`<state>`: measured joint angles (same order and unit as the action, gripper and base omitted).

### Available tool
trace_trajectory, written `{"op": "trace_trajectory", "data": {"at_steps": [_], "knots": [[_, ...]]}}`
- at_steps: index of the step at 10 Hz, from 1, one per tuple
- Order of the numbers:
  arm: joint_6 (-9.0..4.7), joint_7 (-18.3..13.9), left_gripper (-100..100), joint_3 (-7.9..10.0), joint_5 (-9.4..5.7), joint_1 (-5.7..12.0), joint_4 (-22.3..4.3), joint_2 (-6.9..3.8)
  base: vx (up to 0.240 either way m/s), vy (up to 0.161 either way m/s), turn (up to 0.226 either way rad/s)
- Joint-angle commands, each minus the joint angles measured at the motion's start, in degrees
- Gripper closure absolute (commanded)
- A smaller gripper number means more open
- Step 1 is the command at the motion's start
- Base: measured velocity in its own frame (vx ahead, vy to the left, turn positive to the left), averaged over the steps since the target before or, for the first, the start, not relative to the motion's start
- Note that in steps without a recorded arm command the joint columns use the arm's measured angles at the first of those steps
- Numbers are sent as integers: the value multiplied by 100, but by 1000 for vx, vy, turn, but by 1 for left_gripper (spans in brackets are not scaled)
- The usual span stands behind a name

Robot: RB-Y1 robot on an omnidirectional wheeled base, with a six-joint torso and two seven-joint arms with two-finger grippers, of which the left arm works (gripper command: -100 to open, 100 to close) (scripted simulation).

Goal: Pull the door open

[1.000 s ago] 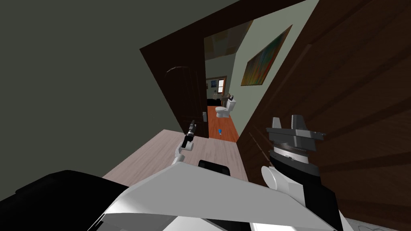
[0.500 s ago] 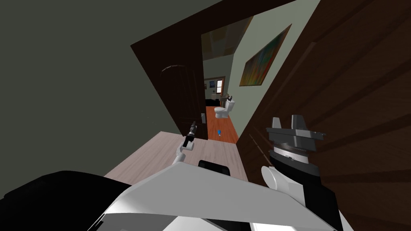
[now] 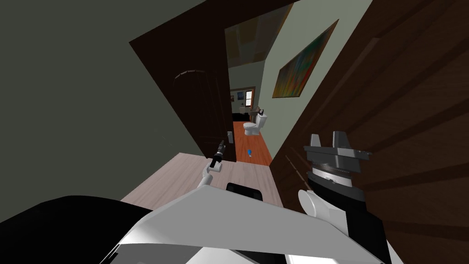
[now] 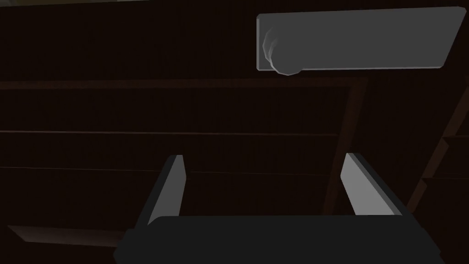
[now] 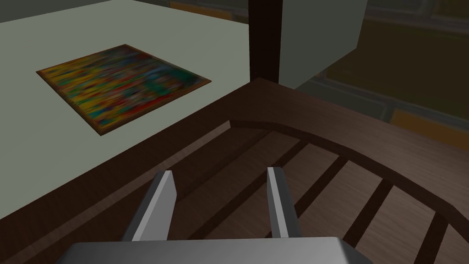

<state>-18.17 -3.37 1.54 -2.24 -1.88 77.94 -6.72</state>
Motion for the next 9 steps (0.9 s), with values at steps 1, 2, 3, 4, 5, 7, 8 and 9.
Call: {"op": "trace_trajectory", "data": {"at_steps": [1,2,3,4,5,7,8,9], "knots": [[78,-41,-100,-1,-18,81,-169,-12,131,0,-60],[109,-61,-100,-2,-27,138,-309,-11,145,29,-63],[140,-81,-100,-3,-37,196,-447,-11,155,56,-71],[145,-84,-100,-4,-38,205,-470,-10,115,33,-20],[154,-88,-100,-13,-38,150,-378,-22,43,9,1],[81,-220,-100,117,-127,168,-537,-235,142,-65,-157],[38,-296,-100,193,-180,176,-626,-361,192,-35,-145],[-8,-378,-100,274,-236,184,-719,-496,215,-45,-177]]}}
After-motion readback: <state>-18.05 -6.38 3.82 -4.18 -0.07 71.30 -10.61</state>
